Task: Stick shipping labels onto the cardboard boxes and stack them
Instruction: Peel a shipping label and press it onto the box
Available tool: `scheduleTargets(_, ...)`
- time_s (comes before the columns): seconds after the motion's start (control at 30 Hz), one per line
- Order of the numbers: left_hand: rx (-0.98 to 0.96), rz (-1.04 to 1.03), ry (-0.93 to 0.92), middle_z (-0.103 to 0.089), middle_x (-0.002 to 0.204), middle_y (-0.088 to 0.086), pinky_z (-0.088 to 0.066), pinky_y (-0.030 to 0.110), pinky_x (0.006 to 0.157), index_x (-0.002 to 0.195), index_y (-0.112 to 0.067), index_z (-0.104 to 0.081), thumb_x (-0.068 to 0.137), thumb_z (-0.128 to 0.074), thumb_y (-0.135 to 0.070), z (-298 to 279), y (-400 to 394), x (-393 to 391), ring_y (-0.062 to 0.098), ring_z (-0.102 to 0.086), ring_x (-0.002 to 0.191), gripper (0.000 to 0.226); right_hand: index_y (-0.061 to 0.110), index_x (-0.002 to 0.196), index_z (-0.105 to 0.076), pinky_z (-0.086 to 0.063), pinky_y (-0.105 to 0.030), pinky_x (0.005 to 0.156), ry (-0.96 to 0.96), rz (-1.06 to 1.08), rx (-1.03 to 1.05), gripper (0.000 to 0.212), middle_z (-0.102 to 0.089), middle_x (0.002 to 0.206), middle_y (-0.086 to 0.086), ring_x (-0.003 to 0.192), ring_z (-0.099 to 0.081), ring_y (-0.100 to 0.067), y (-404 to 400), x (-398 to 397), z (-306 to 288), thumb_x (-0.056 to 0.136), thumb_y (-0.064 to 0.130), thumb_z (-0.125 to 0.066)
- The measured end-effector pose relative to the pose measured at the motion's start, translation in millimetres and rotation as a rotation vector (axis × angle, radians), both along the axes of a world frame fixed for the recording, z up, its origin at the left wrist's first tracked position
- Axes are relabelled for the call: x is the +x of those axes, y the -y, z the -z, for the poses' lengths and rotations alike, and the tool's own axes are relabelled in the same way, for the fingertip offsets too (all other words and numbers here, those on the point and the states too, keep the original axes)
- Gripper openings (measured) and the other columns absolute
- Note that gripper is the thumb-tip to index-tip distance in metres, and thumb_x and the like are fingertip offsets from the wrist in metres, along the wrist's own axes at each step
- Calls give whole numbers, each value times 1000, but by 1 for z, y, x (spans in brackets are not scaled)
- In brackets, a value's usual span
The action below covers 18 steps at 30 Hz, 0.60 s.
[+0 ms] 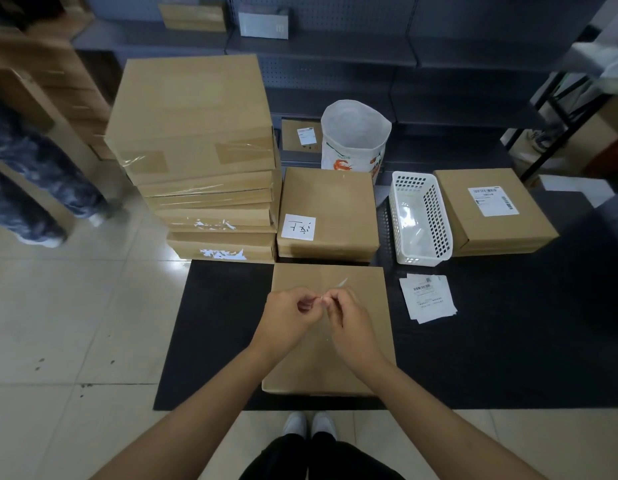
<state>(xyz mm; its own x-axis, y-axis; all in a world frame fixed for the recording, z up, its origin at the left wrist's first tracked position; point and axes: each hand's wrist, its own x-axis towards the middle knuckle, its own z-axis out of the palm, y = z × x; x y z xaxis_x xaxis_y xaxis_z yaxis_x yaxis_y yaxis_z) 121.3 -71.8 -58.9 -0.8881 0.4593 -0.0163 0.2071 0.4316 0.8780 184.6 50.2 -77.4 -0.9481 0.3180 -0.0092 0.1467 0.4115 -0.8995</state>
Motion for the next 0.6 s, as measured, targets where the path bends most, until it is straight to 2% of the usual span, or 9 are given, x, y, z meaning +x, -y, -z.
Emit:
scheduleTargets(0.47,61,11,109,-72,80,-11,-48,9,70,92,-16,-76,86,-70,-20,-3,2,-2,-2,-66,75,10,28,88,-53,-39,-6,69,26,63,-84,18,-56,91,12,83,-52,7,5,-1,-2,101,18,-46)
scheduleTargets(0.6,52,23,107,-72,75,-8,-47,8,67,85,-16,-76,87,-70,-19,-4,1,-3,-3,-64,70,7,20,90,-55,-40,-9,70,24,46,-34,15,-56,90,8,83,-53,2,3,0,2,101,16,-45)
